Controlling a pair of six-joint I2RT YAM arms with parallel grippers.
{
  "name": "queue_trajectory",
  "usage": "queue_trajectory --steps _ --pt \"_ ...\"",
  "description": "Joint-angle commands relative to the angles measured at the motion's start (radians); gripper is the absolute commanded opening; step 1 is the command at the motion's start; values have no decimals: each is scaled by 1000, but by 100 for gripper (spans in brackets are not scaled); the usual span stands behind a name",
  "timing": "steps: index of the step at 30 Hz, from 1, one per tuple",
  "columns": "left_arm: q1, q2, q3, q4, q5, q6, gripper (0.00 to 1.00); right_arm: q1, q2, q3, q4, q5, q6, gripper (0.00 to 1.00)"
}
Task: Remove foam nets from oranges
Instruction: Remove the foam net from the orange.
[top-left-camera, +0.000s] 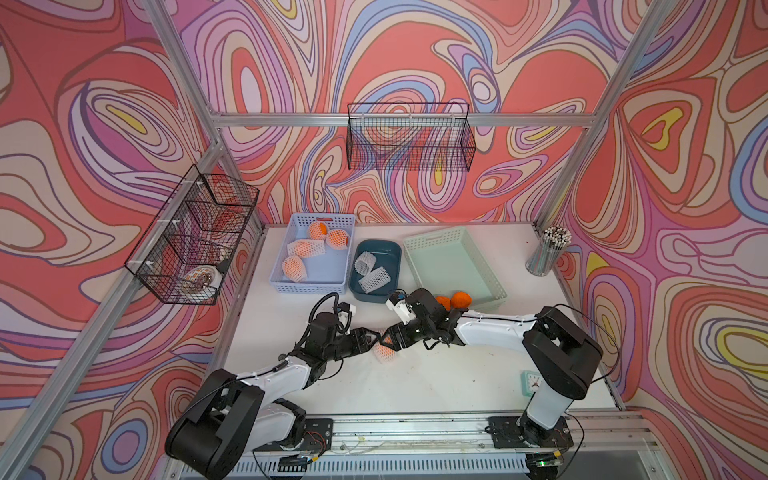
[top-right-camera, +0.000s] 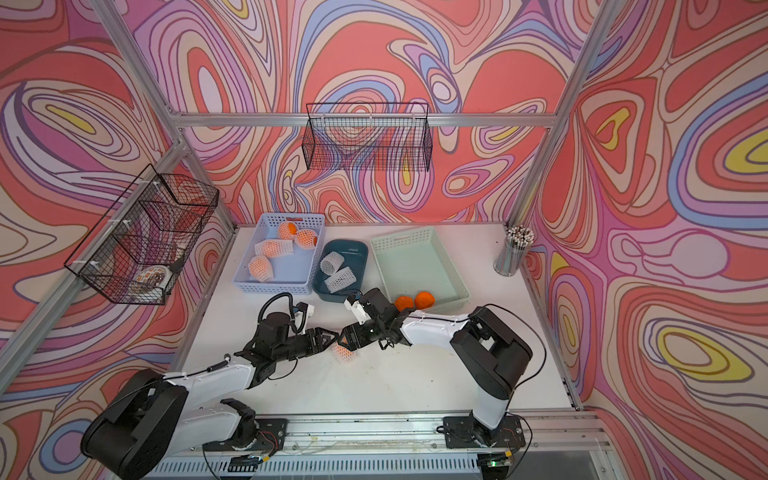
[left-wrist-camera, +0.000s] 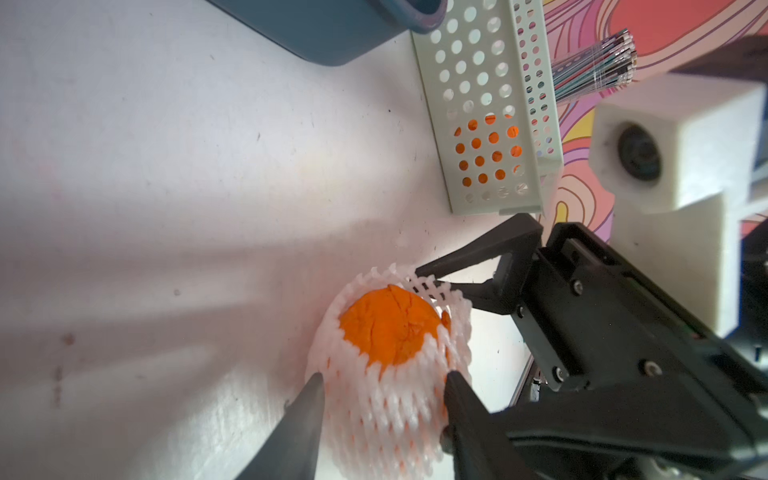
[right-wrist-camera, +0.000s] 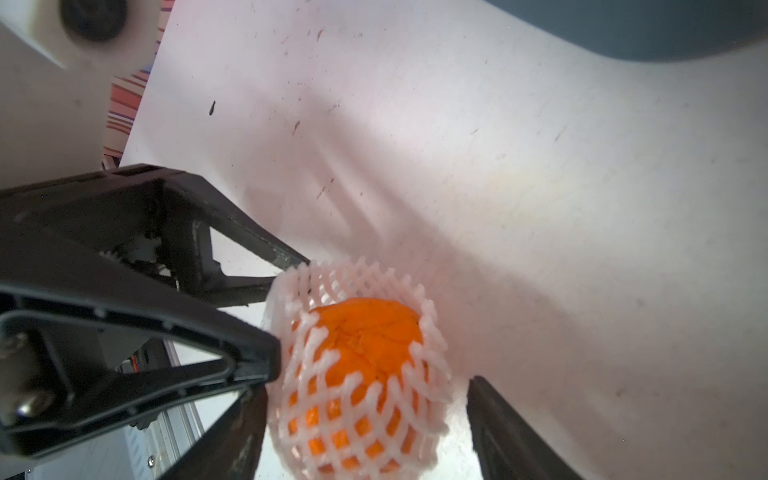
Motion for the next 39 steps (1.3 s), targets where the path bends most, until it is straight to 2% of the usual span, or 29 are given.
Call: queue_trajectory --steps 1,8,15,22,30,32,35,39 --pt "1 27 14 94 39 -13 45 1 10 21 46 -9 -17 76" --pt "0 70 36 116 66 -3 32 3 18 30 46 -10 -27 67" --pt "1 56 39 126 75 -10 22 2 9 29 56 -25 -19 46" --pt "1 -2 30 116 66 -7 21 2 -17 18 75 -54 -22 24" --pt "-10 -52 15 134 64 -14 21 3 -66 -21 110 -64 -30 8" --pt "-9 -73 7 117 48 -10 23 2 -84 -39 121 -60 -34 4" --pt "-9 -116 -10 76 13 0 32 4 -107 -60 140 -64 -38 0" --pt "-9 -187 -23 -8 -28 18 62 4 -130 -90 161 -61 -45 0"
